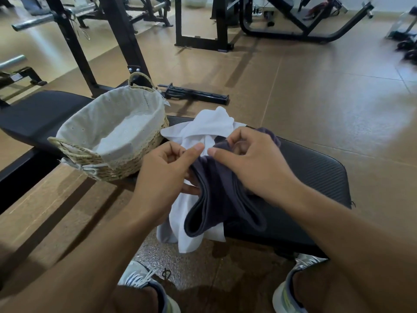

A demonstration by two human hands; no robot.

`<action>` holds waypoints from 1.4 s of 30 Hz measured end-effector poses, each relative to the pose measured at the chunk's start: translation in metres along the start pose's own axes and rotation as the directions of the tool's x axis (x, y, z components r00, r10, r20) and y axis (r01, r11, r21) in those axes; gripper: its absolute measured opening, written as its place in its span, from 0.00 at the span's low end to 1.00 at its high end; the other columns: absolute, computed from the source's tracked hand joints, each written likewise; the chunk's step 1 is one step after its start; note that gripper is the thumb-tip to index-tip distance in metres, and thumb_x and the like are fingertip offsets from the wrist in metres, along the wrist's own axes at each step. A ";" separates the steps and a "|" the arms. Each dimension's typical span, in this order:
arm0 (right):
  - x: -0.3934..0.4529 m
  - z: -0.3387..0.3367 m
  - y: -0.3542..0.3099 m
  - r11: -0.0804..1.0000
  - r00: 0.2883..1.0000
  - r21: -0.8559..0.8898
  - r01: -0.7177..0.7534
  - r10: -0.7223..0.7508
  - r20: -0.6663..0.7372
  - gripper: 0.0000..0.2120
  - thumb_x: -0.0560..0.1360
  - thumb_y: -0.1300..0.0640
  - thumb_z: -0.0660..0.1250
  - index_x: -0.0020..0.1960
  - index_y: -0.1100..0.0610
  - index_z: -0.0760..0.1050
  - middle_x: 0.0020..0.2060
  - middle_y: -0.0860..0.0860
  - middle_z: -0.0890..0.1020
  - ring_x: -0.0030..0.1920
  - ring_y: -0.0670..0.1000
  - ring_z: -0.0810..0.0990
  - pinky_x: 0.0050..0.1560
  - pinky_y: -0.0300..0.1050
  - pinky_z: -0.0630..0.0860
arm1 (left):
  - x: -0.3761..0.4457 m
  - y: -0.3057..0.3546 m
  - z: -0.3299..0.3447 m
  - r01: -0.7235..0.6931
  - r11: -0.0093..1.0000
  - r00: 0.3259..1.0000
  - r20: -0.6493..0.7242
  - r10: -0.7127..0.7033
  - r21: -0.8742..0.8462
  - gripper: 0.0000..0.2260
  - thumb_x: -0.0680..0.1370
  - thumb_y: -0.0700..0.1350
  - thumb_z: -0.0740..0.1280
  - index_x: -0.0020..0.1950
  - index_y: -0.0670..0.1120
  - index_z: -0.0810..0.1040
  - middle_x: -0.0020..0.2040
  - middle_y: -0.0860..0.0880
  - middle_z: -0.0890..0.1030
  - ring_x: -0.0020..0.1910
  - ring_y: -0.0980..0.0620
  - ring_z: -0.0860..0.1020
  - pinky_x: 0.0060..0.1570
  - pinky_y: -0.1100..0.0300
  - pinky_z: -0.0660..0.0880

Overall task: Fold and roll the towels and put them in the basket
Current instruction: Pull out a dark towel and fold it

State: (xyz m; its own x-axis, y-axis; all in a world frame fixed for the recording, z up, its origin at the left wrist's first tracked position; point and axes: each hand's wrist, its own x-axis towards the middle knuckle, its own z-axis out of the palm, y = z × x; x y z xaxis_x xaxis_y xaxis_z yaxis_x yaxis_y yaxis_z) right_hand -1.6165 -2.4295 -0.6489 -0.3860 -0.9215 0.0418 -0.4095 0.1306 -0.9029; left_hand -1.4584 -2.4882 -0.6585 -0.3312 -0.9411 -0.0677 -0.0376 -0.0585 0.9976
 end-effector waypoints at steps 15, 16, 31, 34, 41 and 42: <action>-0.015 0.015 -0.005 0.999 0.990 0.032 -0.020 0.015 0.143 0.09 0.77 0.46 0.71 0.51 0.51 0.79 0.42 0.52 0.85 0.41 0.51 0.84 0.47 0.56 0.82 | -0.008 -0.001 -0.003 -0.011 1.000 0.997 0.074 0.010 0.017 0.13 0.79 0.49 0.70 0.43 0.40 0.77 0.29 0.45 0.77 0.31 0.46 0.80 0.32 0.52 0.82; -0.015 0.015 -0.005 1.000 0.988 0.016 -0.004 0.002 0.154 0.10 0.76 0.46 0.71 0.51 0.50 0.79 0.43 0.50 0.85 0.42 0.49 0.84 0.48 0.54 0.82 | -0.008 -0.001 -0.004 -0.007 1.000 0.997 0.074 0.005 0.017 0.13 0.80 0.49 0.70 0.43 0.40 0.77 0.29 0.45 0.77 0.31 0.47 0.80 0.33 0.52 0.82; -0.020 0.008 -0.006 0.952 0.976 -0.259 0.161 -0.114 0.187 0.21 0.71 0.55 0.74 0.60 0.43 0.70 0.44 0.39 0.79 0.43 0.39 0.79 0.44 0.45 0.81 | -0.005 0.001 -0.006 -0.004 0.999 0.997 0.072 0.001 0.043 0.11 0.81 0.46 0.68 0.48 0.37 0.82 0.37 0.45 0.84 0.39 0.49 0.83 0.45 0.51 0.84; -0.016 0.002 -0.005 0.959 0.976 -0.233 0.162 -0.120 0.184 0.19 0.73 0.58 0.71 0.60 0.41 0.73 0.45 0.38 0.80 0.45 0.38 0.79 0.45 0.41 0.80 | -0.001 -0.004 -0.011 -0.099 0.979 0.995 0.037 0.094 0.177 0.04 0.79 0.46 0.72 0.50 0.46 0.82 0.46 0.51 0.85 0.49 0.55 0.83 0.52 0.55 0.80; -0.008 -0.029 -0.013 0.962 0.884 -0.018 0.271 -0.241 0.401 0.18 0.74 0.63 0.75 0.59 0.45 0.80 0.47 0.43 0.85 0.47 0.44 0.84 0.48 0.37 0.80 | 0.002 0.002 -0.024 -0.293 0.896 0.920 0.355 0.169 0.333 0.16 0.67 0.56 0.81 0.47 0.51 0.82 0.44 0.52 0.85 0.46 0.59 0.81 0.47 0.64 0.75; -0.006 -0.033 -0.011 0.964 0.880 0.021 0.265 -0.250 0.404 0.19 0.73 0.64 0.75 0.59 0.46 0.80 0.48 0.45 0.85 0.47 0.46 0.84 0.46 0.36 0.79 | 0.002 0.002 -0.024 -0.323 0.893 0.907 0.371 0.198 0.314 0.14 0.68 0.56 0.81 0.45 0.50 0.82 0.42 0.50 0.84 0.42 0.56 0.81 0.43 0.61 0.76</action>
State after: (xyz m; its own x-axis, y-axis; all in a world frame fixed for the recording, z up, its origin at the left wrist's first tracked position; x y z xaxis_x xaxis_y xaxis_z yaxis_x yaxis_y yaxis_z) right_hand -1.6371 -2.4137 -0.6246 0.0966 -0.9912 0.0900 -0.4799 -0.1256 -0.8683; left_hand -1.4365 -2.4986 -0.6563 -0.6580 -0.7417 0.1299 -0.2225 0.3563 0.9075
